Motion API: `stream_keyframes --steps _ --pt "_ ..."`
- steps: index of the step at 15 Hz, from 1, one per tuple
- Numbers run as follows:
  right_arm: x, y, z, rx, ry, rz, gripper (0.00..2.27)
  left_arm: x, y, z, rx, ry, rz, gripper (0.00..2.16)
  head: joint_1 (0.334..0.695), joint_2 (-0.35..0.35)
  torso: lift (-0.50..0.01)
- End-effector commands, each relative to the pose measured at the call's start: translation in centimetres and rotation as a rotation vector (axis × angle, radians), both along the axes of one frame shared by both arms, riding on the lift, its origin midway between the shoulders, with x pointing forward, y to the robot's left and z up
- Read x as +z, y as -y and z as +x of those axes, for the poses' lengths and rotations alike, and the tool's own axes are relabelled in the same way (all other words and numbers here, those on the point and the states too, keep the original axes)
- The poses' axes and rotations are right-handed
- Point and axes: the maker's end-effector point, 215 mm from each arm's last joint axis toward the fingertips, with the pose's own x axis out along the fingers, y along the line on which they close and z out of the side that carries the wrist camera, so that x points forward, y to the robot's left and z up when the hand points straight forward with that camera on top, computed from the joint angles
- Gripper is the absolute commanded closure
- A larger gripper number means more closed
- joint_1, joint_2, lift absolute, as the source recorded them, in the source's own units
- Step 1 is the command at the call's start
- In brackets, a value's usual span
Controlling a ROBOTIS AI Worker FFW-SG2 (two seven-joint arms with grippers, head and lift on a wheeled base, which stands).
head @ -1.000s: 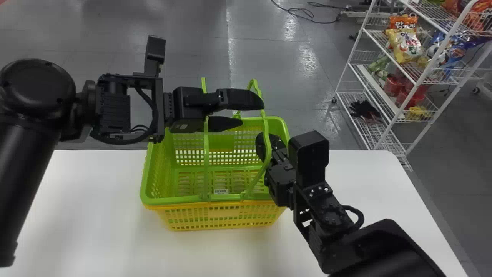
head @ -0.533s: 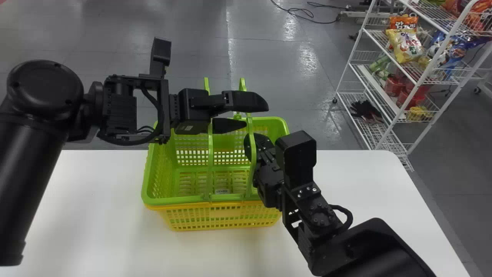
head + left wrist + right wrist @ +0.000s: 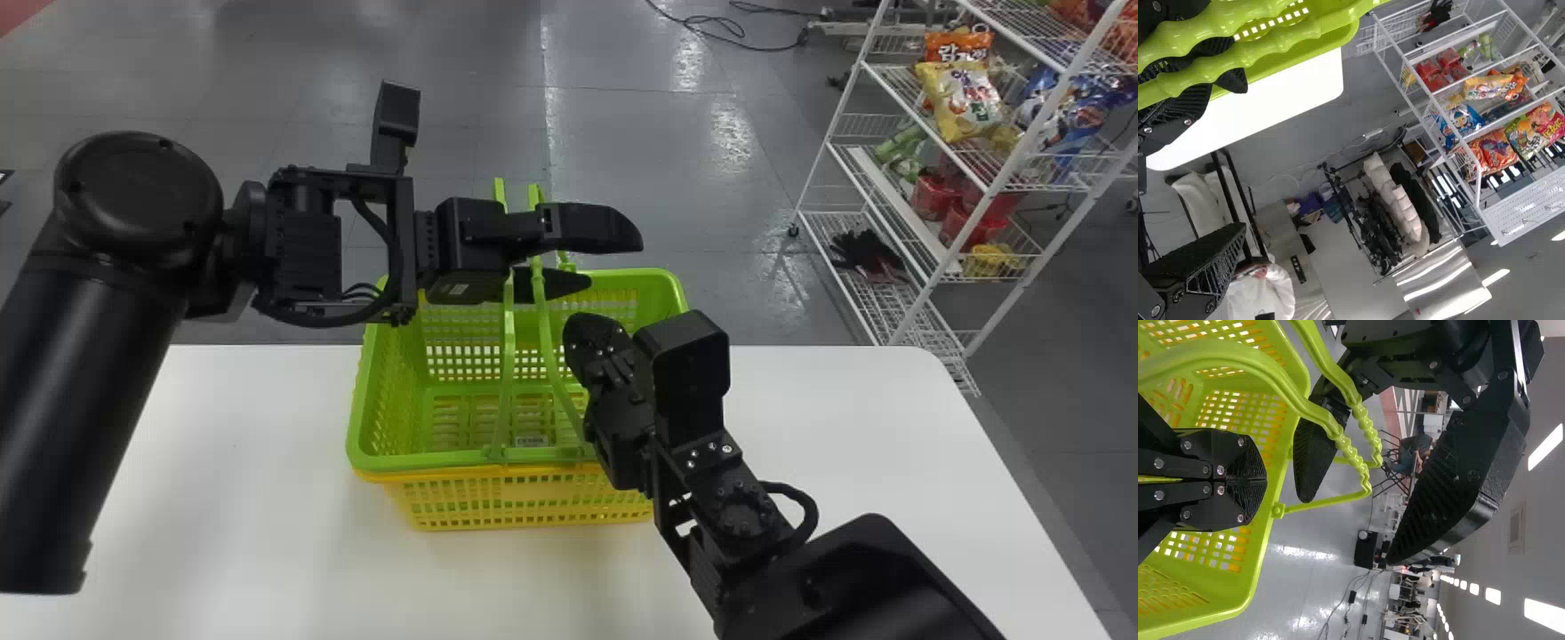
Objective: Grasp handle with right gripper to insert into left gripper then lift and swing left to center
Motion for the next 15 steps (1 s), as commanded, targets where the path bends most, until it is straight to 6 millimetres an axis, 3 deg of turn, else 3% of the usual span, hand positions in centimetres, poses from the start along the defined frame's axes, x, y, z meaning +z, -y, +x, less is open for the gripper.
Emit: stream_keyframes --steps 1,4,5,6,8,9,12,15 --pt "0.0 1.2 -0.2 -0.021 0.000 0.003 2.00 0.4 0.2 0.0 -0.005 -0.005 -0.014 0.09 0.695 -0.079 -0.093" --pt "0.2 4.4 -0.7 -0.076 0.012 0.022 1.93 0.4 0.2 0.0 -0.008 -0.023 -0.032 0.09 0.694 -0.096 -0.093" --pt "0.4 5.8 -1.0 -0.098 0.028 0.033 1.74 0.5 0.2 0.0 -0.009 -0.037 -0.050 0.09 0.694 -0.104 -0.093" --pt "0.6 7.2 -1.5 -0.116 0.043 0.053 1.40 0.6 0.1 0.0 -0.009 -0.055 -0.074 0.09 0.693 -0.115 -0.093" --pt "0.8 9.1 -2.5 -0.144 0.070 0.059 0.47 0.9 0.0 0.2 -0.008 -0.061 -0.089 0.09 0.691 -0.149 -0.093" --pt "0.9 9.9 -3.3 -0.154 0.080 0.058 0.15 1.0 0.0 0.4 -0.007 -0.063 -0.090 0.09 0.690 -0.160 -0.093" --pt "2.0 12.1 -6.0 -0.179 0.149 0.086 0.05 2.2 0.1 0.6 -0.017 -0.064 -0.102 0.09 0.691 -0.194 -0.093" --pt "1.0 13.3 -8.2 -0.189 0.160 0.088 0.05 3.6 0.0 0.9 -0.031 -0.131 -0.147 0.09 0.691 -0.217 -0.093"
